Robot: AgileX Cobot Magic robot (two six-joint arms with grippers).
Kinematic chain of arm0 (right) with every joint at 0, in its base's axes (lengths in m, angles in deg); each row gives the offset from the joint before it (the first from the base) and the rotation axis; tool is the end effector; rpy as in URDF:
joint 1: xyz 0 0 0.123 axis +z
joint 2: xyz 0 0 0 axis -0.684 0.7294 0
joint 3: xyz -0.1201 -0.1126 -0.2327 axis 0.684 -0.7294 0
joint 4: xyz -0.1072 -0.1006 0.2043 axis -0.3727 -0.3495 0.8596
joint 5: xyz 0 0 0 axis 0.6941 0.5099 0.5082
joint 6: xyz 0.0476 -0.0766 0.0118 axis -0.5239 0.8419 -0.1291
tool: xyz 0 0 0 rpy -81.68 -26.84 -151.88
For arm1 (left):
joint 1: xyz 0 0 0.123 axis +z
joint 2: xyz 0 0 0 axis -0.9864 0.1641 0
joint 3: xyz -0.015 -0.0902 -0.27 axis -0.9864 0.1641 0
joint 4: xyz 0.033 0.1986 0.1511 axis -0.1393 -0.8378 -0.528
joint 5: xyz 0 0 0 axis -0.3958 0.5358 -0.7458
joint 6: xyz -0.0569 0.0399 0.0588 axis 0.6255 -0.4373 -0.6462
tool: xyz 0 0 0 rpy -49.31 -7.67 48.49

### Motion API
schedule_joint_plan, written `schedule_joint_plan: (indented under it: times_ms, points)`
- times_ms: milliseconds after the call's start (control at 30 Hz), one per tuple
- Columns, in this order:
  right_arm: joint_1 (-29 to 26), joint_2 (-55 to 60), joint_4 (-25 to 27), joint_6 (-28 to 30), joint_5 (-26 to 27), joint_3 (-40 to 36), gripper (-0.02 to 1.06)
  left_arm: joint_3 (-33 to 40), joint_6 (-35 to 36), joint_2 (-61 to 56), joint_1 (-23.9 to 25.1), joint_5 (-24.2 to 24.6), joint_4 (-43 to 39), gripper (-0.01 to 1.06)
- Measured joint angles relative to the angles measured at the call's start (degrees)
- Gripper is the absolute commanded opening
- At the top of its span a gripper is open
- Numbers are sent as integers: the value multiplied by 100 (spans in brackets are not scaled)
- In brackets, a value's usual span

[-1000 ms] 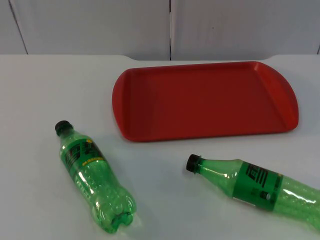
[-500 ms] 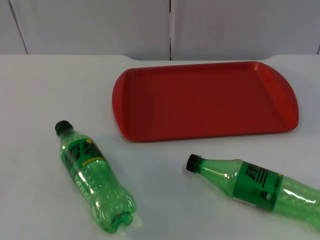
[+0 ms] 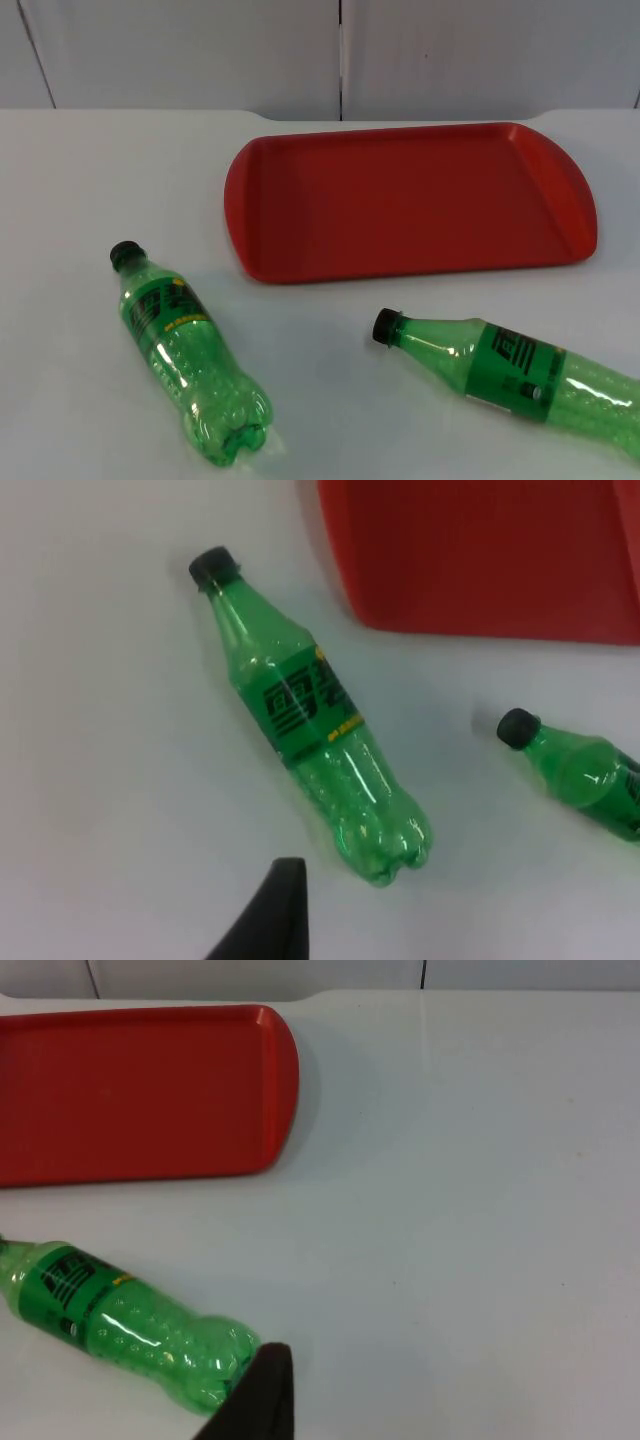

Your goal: Place the bottle upright on the tray.

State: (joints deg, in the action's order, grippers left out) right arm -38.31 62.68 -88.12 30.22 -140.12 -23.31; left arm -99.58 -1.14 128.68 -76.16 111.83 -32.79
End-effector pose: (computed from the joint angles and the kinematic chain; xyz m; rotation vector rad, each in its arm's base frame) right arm -0.0077 -0.0063 0.2815 -0.0482 2.0482 -0.0110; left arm 0.1467 -0.0266 0.3301 -0.1778 2.4827 -0.5918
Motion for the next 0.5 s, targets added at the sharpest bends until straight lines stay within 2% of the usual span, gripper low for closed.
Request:
schedule_joint_plan:
  times_ms: [367, 500]
  points:
    - [0, 0, 0, 0, 0, 0, 105, -98, 399, 649, -12, -45, 0, 105]
    - [0, 0, 0, 0, 0, 0, 105, -305, 650, 787, -308, -145, -16, 105]
